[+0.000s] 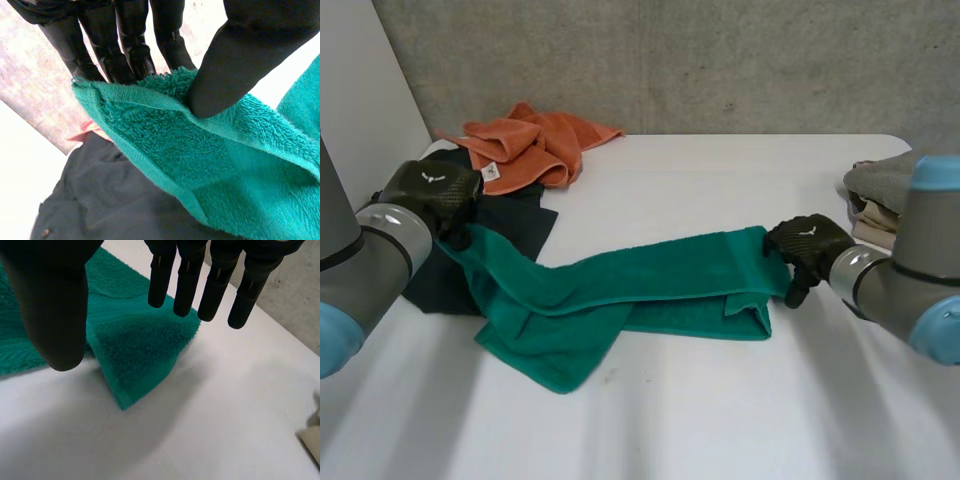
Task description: Fold the laundry.
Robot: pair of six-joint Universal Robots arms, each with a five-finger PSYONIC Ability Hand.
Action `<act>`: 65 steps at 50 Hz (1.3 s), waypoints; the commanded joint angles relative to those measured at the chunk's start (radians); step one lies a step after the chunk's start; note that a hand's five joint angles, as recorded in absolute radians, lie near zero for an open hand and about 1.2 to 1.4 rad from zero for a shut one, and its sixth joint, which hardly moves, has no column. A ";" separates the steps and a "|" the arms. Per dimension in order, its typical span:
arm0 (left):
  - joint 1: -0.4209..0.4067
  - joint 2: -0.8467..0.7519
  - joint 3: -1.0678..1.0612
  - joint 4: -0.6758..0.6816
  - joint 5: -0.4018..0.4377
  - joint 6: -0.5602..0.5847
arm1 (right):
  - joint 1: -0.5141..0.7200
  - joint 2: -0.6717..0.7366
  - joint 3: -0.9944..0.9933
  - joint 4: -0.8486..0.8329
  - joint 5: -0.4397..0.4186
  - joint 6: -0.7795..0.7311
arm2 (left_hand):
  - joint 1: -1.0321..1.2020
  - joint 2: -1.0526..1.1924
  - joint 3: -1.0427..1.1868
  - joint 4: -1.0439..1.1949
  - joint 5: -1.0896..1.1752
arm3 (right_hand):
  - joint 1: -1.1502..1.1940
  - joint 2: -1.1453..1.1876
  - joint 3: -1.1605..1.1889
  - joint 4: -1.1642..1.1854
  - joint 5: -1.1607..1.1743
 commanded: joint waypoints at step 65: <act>0.010 -0.003 -0.400 0.240 0.039 0.147 | -0.265 -0.145 0.089 0.151 -0.051 -0.167 | 0.246 0.199 0.207 0.200 0.231 | 0.887 0.899 0.894 0.896 0.925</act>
